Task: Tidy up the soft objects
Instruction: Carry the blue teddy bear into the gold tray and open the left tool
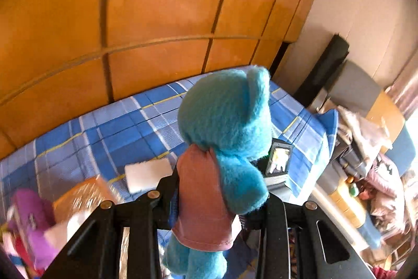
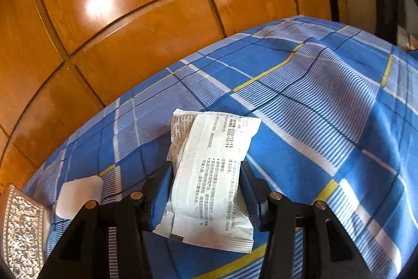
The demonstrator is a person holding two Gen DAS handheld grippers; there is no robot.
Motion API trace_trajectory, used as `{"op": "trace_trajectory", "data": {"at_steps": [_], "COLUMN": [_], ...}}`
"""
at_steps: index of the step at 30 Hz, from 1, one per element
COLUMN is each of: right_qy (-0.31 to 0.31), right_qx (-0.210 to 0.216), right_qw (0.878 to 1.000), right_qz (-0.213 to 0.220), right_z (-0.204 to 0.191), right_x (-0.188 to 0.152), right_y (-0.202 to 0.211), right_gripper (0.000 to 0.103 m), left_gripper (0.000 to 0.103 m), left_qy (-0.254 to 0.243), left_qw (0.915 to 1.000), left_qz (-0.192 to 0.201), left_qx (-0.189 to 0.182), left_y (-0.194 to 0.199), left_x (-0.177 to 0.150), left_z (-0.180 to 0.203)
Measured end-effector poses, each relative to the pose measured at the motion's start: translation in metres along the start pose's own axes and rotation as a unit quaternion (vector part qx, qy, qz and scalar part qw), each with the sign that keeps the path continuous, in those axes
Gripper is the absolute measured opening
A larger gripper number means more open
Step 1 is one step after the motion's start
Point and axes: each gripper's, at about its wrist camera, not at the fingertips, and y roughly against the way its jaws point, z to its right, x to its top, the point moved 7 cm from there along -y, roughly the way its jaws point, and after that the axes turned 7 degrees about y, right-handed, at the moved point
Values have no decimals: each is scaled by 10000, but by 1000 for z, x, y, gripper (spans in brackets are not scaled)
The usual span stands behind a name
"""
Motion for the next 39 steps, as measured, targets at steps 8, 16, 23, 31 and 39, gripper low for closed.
{"op": "trace_trajectory", "data": {"at_steps": [8,16,23,31,39], "right_qy": [39,221,353,413,521], "right_qx": [-431,-722,-914,-1084,-1171], "right_qw": [9990,9967,9944,9923,9908], "right_qz": [105,314,394,441,441], "right_z": [5,2,-2,-2,-4], "right_x": [2,2,3,4,4], "right_y": [7,16,19,23,23], "right_gripper": [51,51,51,51,51], "left_gripper": [35,35,35,35,43], "left_qy": [638,1504,2558,3035,3223], "left_qw": [9962,9802,9592,9478,9418], "left_qz": [596,1117,872,286,-64], "left_qx": [65,639,830,933,950], "left_y": [88,165,154,100,63], "left_x": [-46,-104,-159,-201,-215], "left_z": [-57,-148,-218,-259,-270]}}
